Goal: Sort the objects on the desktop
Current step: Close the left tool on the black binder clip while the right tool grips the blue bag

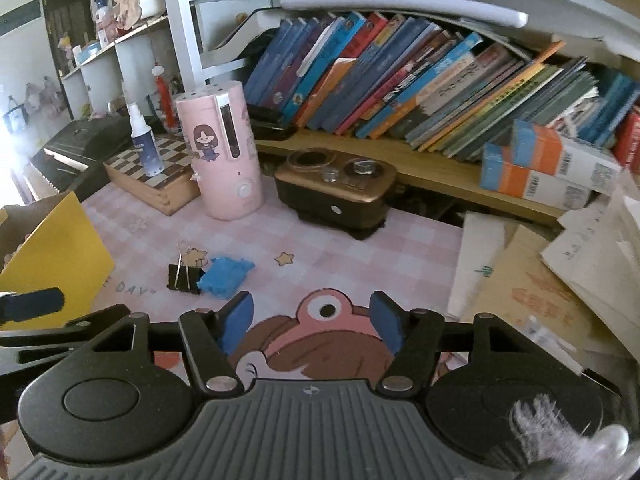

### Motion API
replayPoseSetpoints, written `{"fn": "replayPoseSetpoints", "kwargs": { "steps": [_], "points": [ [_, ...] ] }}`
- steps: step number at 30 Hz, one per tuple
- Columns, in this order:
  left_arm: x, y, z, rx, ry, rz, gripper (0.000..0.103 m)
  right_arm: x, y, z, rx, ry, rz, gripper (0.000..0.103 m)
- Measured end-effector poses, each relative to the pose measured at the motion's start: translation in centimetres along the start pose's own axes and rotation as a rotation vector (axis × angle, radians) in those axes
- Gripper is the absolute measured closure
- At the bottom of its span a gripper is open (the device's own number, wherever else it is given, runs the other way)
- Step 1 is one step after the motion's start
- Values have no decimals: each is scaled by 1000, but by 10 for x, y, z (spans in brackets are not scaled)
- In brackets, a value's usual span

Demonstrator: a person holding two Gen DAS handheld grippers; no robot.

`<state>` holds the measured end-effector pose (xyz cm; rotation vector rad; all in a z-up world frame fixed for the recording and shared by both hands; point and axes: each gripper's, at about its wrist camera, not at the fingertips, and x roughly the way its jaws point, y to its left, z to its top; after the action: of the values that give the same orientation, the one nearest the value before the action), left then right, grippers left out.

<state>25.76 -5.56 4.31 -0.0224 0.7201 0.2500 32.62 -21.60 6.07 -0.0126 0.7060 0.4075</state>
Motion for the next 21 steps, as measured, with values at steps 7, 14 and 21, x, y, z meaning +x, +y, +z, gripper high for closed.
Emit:
{"fn": "replayPoseSetpoints", "kwargs": {
  "steps": [7, 14, 21],
  "points": [
    [20, 7, 6, -30, 29, 32, 38, 31, 10, 8, -25, 28, 73, 43],
    [33, 16, 0, -53, 68, 60, 40, 74, 33, 14, -94, 50, 150, 44],
    [47, 16, 0, -47, 88, 73, 40, 117, 45, 21, -106, 111, 213, 46]
  ]
}}
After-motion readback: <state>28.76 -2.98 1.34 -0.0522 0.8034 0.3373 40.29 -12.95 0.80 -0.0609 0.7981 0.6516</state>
